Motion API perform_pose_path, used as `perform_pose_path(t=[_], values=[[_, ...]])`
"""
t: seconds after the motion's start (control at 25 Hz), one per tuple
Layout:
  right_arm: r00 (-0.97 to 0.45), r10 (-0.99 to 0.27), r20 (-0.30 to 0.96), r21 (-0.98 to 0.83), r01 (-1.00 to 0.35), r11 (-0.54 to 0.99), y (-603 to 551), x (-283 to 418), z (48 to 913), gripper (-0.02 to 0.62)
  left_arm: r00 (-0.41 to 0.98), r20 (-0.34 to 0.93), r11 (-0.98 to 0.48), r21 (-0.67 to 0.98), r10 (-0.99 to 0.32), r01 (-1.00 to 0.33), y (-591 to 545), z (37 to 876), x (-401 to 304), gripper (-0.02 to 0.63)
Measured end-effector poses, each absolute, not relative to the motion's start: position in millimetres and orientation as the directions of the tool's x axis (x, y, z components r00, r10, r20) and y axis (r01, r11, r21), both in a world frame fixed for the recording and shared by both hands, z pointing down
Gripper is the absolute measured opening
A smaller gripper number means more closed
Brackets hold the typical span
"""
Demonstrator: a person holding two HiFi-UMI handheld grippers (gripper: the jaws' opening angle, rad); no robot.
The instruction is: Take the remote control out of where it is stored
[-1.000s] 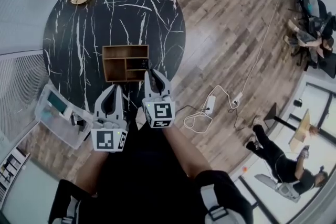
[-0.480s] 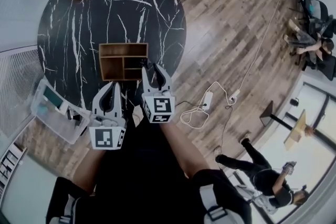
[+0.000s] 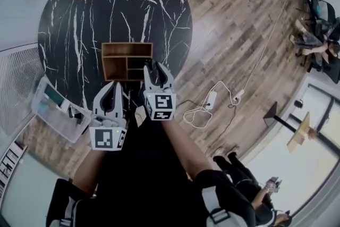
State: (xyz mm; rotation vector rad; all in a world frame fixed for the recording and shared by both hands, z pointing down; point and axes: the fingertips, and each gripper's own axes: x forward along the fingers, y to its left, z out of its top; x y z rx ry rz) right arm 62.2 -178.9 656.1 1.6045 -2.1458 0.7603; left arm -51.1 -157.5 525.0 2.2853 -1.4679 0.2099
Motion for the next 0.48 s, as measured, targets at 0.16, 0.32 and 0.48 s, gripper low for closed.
perform_pose_path(t=[0.16, 0.32, 0.48], values=[[-0.288, -0.76, 0.583, -0.205, -0.957, 0.205, -182.9, 60.3, 660.0, 0.132, 0.429, 0.344, -0.358, 0.252, -0.835, -0.899, -159.4, 526.2, -52.8, 0.008], [-0.278, -0.758, 0.59, -0.201, -0.96, 0.196, -184.6, 59.6, 662.3, 0.132, 0.437, 0.336, -0.373, 0.239, -0.835, -0.896, -161.9, 526.4, -53.3, 0.008], [-0.275, -0.753, 0.598, -0.201, -0.961, 0.192, -182.2, 58.6, 667.4, 0.132, 0.426, 0.344, -0.356, 0.25, -0.837, -0.901, -161.9, 529.5, -57.5, 0.009]])
